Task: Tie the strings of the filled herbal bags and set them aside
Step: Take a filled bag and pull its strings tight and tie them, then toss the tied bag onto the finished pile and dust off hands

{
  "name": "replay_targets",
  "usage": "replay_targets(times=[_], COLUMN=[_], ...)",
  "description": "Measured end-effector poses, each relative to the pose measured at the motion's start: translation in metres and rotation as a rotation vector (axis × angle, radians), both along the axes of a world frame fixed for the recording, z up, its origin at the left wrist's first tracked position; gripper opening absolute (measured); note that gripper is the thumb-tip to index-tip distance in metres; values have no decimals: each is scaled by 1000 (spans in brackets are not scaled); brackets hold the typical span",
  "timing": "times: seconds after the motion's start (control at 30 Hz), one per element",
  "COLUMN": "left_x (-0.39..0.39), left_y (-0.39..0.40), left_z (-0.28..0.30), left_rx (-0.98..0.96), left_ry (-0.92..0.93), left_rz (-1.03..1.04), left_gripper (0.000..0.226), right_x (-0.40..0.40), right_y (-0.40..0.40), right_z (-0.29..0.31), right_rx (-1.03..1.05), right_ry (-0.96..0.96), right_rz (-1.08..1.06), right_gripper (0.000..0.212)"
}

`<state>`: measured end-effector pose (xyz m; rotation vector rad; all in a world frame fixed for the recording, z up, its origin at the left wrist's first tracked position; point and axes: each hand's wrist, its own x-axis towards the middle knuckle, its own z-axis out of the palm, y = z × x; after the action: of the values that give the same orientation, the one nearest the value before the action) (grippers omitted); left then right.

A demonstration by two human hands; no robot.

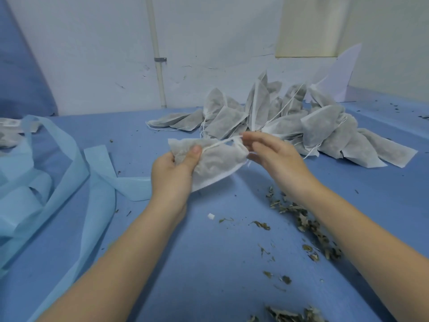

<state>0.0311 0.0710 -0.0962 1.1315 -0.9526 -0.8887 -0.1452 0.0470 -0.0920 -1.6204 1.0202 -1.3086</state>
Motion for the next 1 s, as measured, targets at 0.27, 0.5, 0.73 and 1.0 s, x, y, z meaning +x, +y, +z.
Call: replay_targets(times=[0.27,0.5,0.73,1.0], left_x=[33,41,39,28], left_y=[-17,-22,-25,-23], left_z=[11,12,10,0], left_rx=[31,94,111,91], left_ry=[172,184,18,-282], left_rz=[217,282,277,322], left_gripper=[14,19,22,37], right_x=[54,75,75,65], right_y=[-28,-38,-43,-29], right_z=[-23,-21,-29,-32], right_rx=[35,-81,-23,-9], right_ry=[563,671,571,514], right_rz=[13,93,11,-28], right_gripper=[60,57,53,55])
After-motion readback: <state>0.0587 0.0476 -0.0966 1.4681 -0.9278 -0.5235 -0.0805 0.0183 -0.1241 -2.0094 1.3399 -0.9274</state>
